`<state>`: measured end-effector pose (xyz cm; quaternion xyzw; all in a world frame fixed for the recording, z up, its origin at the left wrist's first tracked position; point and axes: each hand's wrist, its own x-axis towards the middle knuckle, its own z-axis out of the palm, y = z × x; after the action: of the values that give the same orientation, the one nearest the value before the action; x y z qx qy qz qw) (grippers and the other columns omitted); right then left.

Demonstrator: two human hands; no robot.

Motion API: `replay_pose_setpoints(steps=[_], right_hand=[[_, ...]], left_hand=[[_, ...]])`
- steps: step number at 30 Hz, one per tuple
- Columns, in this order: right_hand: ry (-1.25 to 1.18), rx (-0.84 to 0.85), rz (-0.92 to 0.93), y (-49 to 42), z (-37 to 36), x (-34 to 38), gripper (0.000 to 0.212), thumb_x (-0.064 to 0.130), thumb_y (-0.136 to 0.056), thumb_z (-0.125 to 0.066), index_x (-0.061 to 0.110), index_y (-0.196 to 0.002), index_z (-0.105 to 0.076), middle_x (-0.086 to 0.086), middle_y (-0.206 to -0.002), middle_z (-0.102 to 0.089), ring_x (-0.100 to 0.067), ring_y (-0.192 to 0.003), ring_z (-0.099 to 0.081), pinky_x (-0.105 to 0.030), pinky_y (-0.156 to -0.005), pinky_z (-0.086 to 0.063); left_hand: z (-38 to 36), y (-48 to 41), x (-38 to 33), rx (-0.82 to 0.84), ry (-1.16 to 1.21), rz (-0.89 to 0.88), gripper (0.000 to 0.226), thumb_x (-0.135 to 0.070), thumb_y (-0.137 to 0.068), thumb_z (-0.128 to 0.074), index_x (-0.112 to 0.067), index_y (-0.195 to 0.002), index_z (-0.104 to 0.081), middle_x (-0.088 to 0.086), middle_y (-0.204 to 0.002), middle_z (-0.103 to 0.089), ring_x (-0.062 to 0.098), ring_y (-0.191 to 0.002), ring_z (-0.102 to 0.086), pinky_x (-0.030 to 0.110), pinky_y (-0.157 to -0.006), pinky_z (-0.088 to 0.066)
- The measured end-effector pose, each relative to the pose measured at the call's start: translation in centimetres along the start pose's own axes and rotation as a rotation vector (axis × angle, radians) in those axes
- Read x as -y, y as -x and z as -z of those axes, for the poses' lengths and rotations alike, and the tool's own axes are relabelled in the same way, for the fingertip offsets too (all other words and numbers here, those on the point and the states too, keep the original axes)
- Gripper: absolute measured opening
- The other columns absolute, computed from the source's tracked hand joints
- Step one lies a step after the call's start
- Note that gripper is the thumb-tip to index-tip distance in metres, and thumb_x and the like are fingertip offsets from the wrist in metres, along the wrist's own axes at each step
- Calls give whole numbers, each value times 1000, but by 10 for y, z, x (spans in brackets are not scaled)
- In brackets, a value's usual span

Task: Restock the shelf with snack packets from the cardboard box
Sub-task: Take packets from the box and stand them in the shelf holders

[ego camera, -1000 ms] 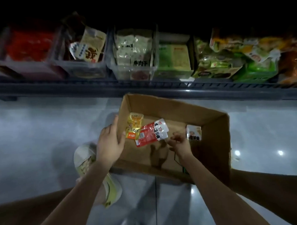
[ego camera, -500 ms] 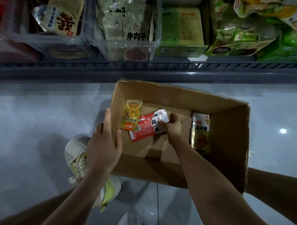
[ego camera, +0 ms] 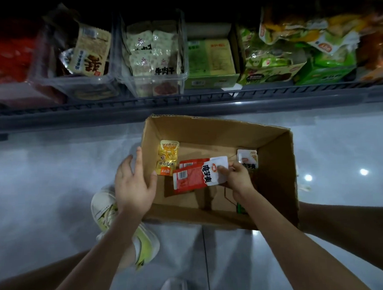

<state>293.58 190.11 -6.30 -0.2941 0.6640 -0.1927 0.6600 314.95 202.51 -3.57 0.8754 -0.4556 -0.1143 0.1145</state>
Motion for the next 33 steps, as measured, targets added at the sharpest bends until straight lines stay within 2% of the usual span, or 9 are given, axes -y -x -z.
replay_pose_setpoints(steps=[6,9,13,15,18,20,27,30,33], right_hand=[[-86,249,-7,50,15,25,10,7,-90,-62,5,-97,-57,-16,-99,-70,-25,-82,-68,-37,-73,-58],[-181,385,-4,71,5,34,5,4,-88,-62,7,-91,-59,-13,-92,-69,-23,-78,-66,-34,-69,-58],[-178,530,59,96,-6,57,18,4,-89,-60,5,-107,-61,-9,-91,-69,-18,-76,-68,-26,-60,-58],[-174,599,60,106,-8,69,22,7,-91,-58,4,-113,-59,-10,-93,-69,-15,-73,-69,-22,-55,-57],[-214,696,29,113,-12,82,25,24,-95,-52,10,-115,-59,-14,-99,-71,-18,-78,-71,-25,-61,-59],[-192,660,65,111,-14,81,25,28,-96,-52,14,-116,-57,-15,-106,-71,-22,-87,-70,-31,-69,-60],[3,361,79,71,-26,21,29,4,-87,-64,10,-115,-58,-13,-106,-64,-23,-90,-64,-36,-81,-54],[21,315,13,49,-38,0,38,-3,-88,-61,5,-124,-52,-12,-103,-59,-21,-92,-61,-32,-80,-53],[33,278,-37,22,-56,-13,44,-7,-88,-59,3,-129,-47,-9,-101,-58,-20,-93,-59,-31,-83,-52]], left_hand=[[35,32,-43,-3,-22,-448,61,-58,-88,-40,-18,-131,-54,10,-132,-55,26,-124,-45,44,-102,-34],[46,38,-55,59,-133,-628,73,-66,-79,-54,-24,-138,-44,8,-136,-54,28,-126,-48,47,-107,-26],[68,38,-56,63,-99,-596,90,-35,-63,-85,-25,-139,-38,8,-128,-57,30,-109,-60,45,-86,-53],[79,38,-55,73,4,-575,82,-13,-67,-82,-26,-138,-41,8,-125,-59,29,-101,-63,41,-78,-55],[94,36,-56,127,273,-339,45,-16,-95,-53,-22,-138,-44,8,-114,-64,21,-89,-62,34,-75,-53],[102,32,-55,119,453,-100,38,-26,-99,-43,-18,-136,-42,3,-109,-64,14,-87,-60,27,-72,-50],[110,7,-19,46,1076,488,36,-24,-91,-61,-17,-126,-53,8,-115,-66,33,-102,-64,53,-90,-51],[103,-3,-1,55,1200,613,39,-20,-91,-62,-15,-128,-53,9,-115,-66,32,-100,-65,53,-87,-52],[93,-15,15,69,1276,665,36,-18,-90,-63,-15,-125,-54,7,-109,-68,25,-90,-68,41,-70,-57]])
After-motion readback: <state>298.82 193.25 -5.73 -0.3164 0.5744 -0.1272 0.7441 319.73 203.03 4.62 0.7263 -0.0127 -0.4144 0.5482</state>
